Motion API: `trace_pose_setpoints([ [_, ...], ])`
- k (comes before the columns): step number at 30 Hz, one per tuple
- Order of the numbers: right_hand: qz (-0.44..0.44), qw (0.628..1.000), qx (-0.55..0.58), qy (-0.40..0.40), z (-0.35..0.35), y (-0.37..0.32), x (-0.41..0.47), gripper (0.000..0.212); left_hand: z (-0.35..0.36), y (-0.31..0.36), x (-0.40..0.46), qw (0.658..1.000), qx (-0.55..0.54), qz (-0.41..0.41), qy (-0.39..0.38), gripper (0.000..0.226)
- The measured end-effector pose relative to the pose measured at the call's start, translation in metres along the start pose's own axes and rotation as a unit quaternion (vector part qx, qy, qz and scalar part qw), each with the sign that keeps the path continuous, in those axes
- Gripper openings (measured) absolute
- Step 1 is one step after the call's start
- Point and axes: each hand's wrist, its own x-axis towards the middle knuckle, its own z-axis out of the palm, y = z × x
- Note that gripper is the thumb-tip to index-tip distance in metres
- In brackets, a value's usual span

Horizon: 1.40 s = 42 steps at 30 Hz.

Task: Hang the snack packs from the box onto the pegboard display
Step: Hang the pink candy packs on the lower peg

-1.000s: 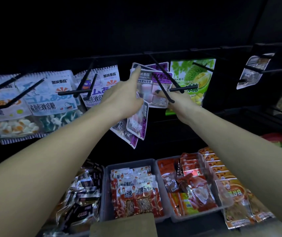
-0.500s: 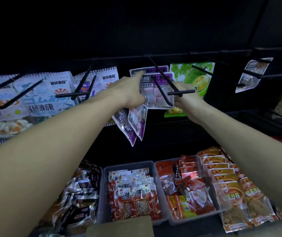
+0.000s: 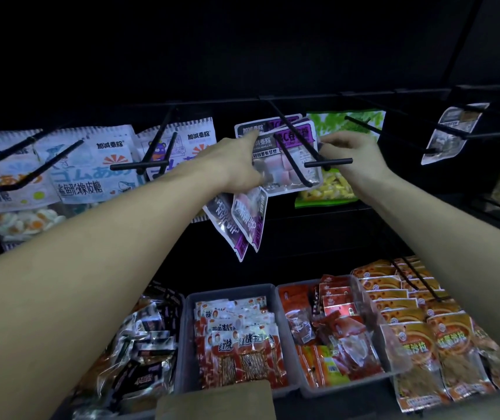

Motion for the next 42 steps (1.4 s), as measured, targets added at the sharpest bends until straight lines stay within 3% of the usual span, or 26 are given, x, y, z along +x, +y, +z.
trace_pose_setpoints([
  [5,-0.062,0.988,-0.131,0.05,0.001,-0.007,0.004,0.014,0.001,0.001,-0.001,1.0,-0.006,0.007,-0.006,0.09],
  [9,-0.05,0.986,-0.159,-0.02,-0.007,-0.007,0.009,0.017,-0.001,-0.001,-0.002,1.0,-0.002,0.008,0.001,0.091],
  [12,-0.064,0.983,-0.174,0.012,-0.008,-0.007,0.009,0.014,-0.002,-0.001,-0.001,1.0,-0.012,0.008,-0.001,0.09],
  [23,-0.001,0.997,-0.078,-0.002,0.002,-0.01,-0.008,0.02,0.001,0.0,0.0,1.0,-0.005,0.002,-0.004,0.094],
  [29,0.056,0.997,0.03,-0.043,0.011,-0.006,-0.012,0.024,0.0,0.0,0.004,1.0,-0.006,-0.003,-0.004,0.096],
  [31,0.035,0.998,0.006,-0.055,0.012,-0.003,-0.012,0.031,0.0,0.0,0.005,1.0,-0.004,-0.004,-0.003,0.096],
  [34,-0.027,0.996,-0.062,-0.06,0.016,-0.003,-0.015,0.01,0.001,0.001,0.005,1.0,-0.006,-0.007,-0.004,0.096],
  [37,-0.027,0.997,-0.065,-0.041,0.02,0.0,-0.012,0.029,0.002,0.0,0.005,1.0,0.004,-0.009,0.0,0.097],
  [42,-0.009,0.999,-0.044,-0.019,0.03,0.001,-0.003,0.025,0.004,-0.002,0.011,1.0,0.003,-0.007,-0.002,0.097],
])
